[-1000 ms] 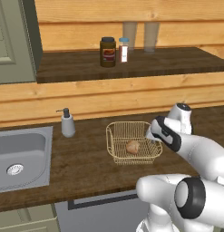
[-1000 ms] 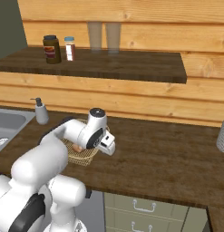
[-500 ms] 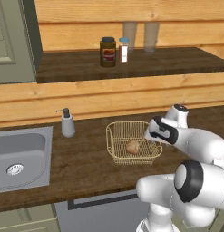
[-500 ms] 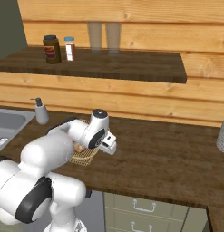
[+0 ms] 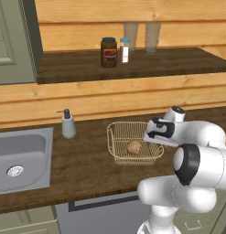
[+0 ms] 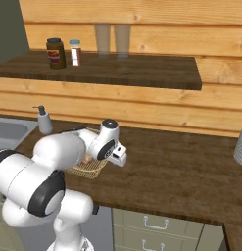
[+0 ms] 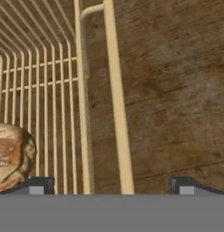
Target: Open the cabinet, pick up the bread from the cabinet and place it in the basket. Then move the basket to the dining counter.
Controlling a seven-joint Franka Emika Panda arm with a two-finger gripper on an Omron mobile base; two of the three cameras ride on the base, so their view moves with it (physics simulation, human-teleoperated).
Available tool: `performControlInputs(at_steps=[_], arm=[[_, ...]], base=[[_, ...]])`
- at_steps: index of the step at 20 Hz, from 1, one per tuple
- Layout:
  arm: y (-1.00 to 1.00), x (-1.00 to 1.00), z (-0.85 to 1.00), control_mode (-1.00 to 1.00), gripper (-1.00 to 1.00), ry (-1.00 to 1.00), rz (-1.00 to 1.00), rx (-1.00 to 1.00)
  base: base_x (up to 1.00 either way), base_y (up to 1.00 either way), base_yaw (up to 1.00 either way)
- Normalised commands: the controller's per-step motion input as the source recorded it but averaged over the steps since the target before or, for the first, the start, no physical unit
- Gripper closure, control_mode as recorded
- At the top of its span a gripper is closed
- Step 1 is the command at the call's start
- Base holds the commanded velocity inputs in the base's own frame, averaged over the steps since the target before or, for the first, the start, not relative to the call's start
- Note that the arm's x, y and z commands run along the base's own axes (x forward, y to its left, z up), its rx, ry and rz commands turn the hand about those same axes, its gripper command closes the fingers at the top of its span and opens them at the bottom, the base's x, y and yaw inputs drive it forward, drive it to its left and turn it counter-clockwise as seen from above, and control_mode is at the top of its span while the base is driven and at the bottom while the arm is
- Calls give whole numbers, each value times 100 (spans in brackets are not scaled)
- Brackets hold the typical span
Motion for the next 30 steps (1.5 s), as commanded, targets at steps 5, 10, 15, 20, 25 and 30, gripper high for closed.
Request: performControlInputs(at_steps=[5, 10, 15, 20, 25, 30], arm=[[28, 0, -24, -100, -100, 0, 7, -3], [18, 0, -5, -100, -100, 0, 4, 0], [19, 0, 0, -100, 100, 0, 0, 0], [33, 0, 0, -100, 100, 0, 3, 0], [9, -10, -4, -100, 100, 1, -1, -5], [1, -26, 70, -100, 100, -6, -9, 0]], base=[[0, 0, 0], [0, 0, 0], [0, 0, 0], [0, 0, 0], [0, 0, 0], [0, 0, 0]])
